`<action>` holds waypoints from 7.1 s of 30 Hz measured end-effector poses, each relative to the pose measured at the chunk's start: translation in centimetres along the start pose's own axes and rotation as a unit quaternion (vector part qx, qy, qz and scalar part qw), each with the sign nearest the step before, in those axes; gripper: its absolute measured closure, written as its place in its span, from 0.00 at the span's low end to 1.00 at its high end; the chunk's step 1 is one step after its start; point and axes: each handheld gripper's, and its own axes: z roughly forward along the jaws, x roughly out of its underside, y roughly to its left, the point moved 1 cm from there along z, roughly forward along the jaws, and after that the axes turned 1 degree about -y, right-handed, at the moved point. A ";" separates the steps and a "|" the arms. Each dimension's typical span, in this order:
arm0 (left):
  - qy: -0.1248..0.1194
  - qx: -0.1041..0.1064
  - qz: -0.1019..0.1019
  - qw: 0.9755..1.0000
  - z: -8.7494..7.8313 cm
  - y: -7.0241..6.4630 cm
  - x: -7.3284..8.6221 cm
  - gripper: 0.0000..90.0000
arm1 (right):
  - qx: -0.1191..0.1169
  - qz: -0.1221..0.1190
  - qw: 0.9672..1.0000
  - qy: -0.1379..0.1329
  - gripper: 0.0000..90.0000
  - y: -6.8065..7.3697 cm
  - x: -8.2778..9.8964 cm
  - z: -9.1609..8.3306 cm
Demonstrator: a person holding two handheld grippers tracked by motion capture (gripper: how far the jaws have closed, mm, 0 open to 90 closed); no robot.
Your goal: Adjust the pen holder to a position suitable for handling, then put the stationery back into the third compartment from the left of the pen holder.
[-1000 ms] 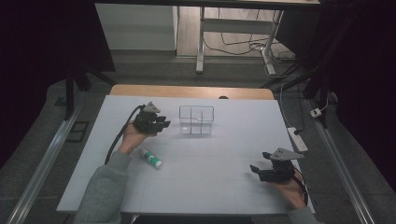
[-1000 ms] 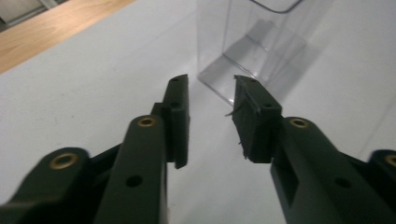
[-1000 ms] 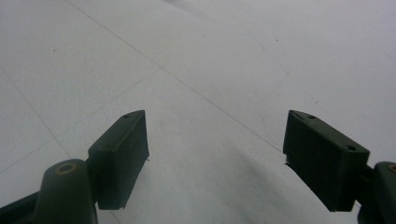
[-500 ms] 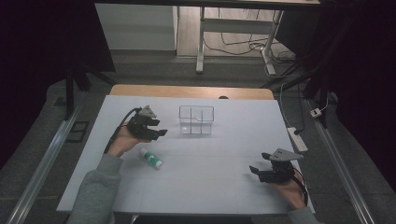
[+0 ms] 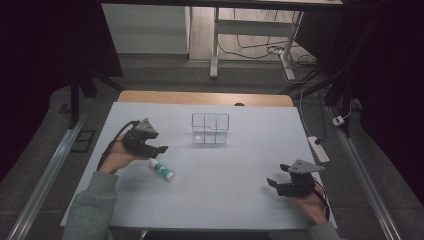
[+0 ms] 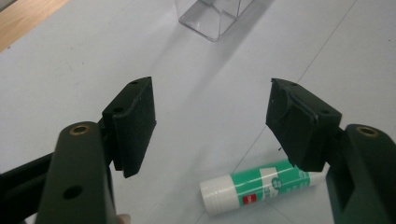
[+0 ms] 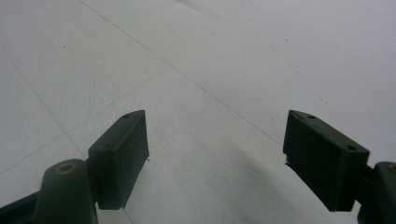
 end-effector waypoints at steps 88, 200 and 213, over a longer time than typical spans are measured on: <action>0.199 0.169 0.326 0.908 4.9 0.5 1.3 0.41 | 0.004 0.010 1.000 -0.001 0.25 0.0 0.7 -1.1; 0.031 0.108 0.156 0.981 6.5 -10.0 -3.9 0.72 | -0.052 -0.016 0.998 -0.027 0.25 4.3 -4.2 2.3; 0.034 0.099 0.157 0.982 7.3 -10.8 -4.4 0.72 | -0.052 -0.040 0.998 -0.026 0.25 5.1 -5.5 3.5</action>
